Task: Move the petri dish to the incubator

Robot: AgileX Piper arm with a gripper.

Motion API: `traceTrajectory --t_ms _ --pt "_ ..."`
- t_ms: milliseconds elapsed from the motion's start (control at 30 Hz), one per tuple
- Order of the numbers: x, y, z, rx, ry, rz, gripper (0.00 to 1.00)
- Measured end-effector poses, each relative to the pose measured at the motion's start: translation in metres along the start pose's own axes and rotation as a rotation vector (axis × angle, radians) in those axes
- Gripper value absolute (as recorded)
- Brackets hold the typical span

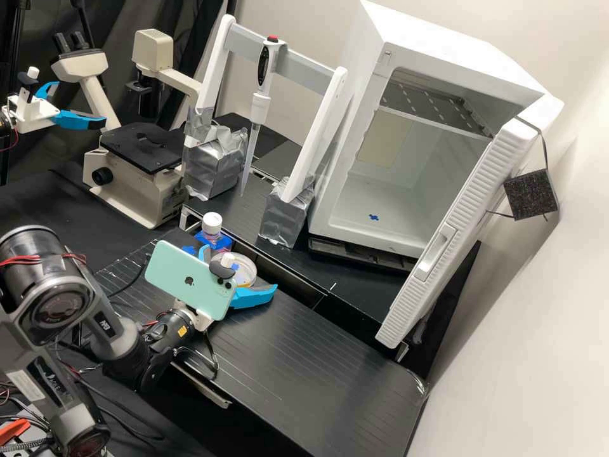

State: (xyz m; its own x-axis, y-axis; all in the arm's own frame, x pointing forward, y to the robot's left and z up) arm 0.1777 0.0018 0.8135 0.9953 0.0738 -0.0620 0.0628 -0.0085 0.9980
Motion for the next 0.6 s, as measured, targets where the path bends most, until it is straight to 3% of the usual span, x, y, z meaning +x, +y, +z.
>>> traceTrajectory --t_ms 167,333,367,600 --pt "0.0005 -0.0014 -0.0008 -0.032 0.006 -0.008 1.0" --pt "0.0012 -0.0026 0.0008 -0.039 0.001 -0.014 1.0" --pt "0.0015 -0.0032 0.001 -0.039 0.0 -0.018 0.0" --pt "0.0021 -0.0043 0.0001 -0.051 0.011 -0.021 0.0"
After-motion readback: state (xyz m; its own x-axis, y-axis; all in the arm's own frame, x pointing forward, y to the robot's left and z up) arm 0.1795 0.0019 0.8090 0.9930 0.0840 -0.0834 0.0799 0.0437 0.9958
